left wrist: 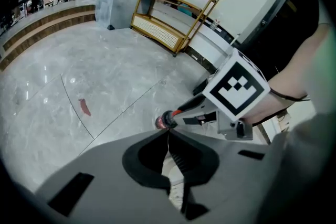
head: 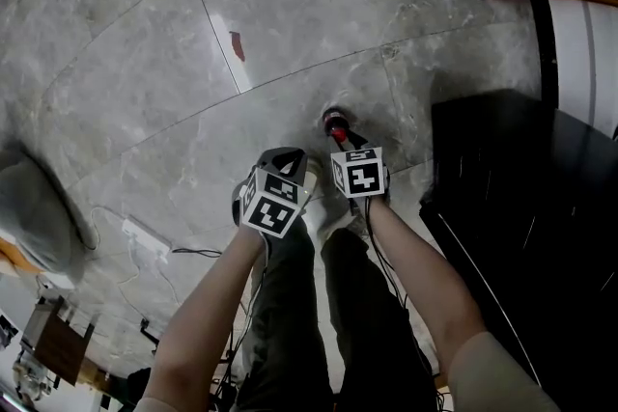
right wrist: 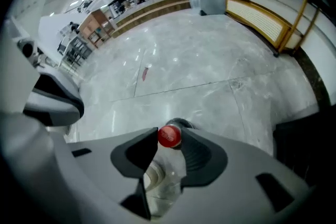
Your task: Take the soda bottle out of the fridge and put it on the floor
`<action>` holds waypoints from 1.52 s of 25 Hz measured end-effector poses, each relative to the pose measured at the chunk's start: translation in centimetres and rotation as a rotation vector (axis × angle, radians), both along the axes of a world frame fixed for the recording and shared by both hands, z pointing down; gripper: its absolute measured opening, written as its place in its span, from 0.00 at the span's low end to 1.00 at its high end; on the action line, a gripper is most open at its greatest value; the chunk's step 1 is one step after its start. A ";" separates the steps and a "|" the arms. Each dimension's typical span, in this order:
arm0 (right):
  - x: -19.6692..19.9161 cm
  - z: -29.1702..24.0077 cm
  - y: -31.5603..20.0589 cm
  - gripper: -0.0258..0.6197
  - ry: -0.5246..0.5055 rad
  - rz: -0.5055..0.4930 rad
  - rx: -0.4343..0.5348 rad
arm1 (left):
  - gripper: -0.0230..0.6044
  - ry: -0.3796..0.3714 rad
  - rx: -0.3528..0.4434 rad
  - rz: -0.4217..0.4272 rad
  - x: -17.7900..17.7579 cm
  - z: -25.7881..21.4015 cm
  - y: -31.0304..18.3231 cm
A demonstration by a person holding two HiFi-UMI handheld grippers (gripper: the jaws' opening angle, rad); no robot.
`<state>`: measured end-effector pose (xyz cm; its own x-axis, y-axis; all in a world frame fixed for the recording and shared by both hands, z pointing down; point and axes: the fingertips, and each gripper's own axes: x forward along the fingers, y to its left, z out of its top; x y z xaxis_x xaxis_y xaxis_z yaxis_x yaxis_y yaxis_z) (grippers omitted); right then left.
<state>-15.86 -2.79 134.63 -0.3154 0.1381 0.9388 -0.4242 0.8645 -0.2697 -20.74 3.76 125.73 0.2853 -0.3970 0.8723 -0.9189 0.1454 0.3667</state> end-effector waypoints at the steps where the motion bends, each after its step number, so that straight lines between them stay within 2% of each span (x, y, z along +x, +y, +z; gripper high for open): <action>1: 0.1 0.0 -0.4 0.22 0.000 0.047 -0.023 | 0.05 0.001 0.004 -0.001 0.0 -0.1 -0.3; 3: 0.2 -0.5 -0.9 0.20 0.004 0.105 -0.058 | 0.05 0.004 0.014 0.003 0.2 -0.5 -0.8; 6: 0.7 -1.5 -1.1 0.16 0.015 0.113 -0.068 | 0.05 -0.002 0.024 0.014 0.5 -1.3 -1.5; 9: 0.4 -3.3 -1.7 0.15 -0.004 0.136 -0.080 | 0.05 -0.022 0.032 0.013 -0.1 -2.7 -2.1; 15: 0.6 -10.6 -4.6 0.10 -0.067 0.248 -0.104 | 0.05 -0.058 0.051 0.049 -0.2 -8.3 -3.2; 18: -0.2 -16.2 -6.2 0.08 -0.121 0.273 -0.094 | 0.05 -0.075 0.090 0.048 -1.2 -12.5 -4.4; 24: -1.4 -27.9 -8.9 0.06 -0.257 0.193 0.044 | 0.05 -0.126 0.184 0.040 -2.9 -21.3 -7.5; 30: 0.3 -38.5 -10.4 0.04 -0.349 0.282 0.092 | 0.05 -0.168 0.273 0.047 -3.1 -31.4 -9.8; 34: 1.9 -45.6 -11.4 0.04 -0.404 0.302 0.160 | 0.05 -0.266 0.435 0.038 -3.1 -40.1 -12.2; 38: 3.6 -53.5 -12.6 0.04 -0.468 0.349 0.228 | 0.05 -0.252 0.509 0.112 -1.0 -47.3 -14.0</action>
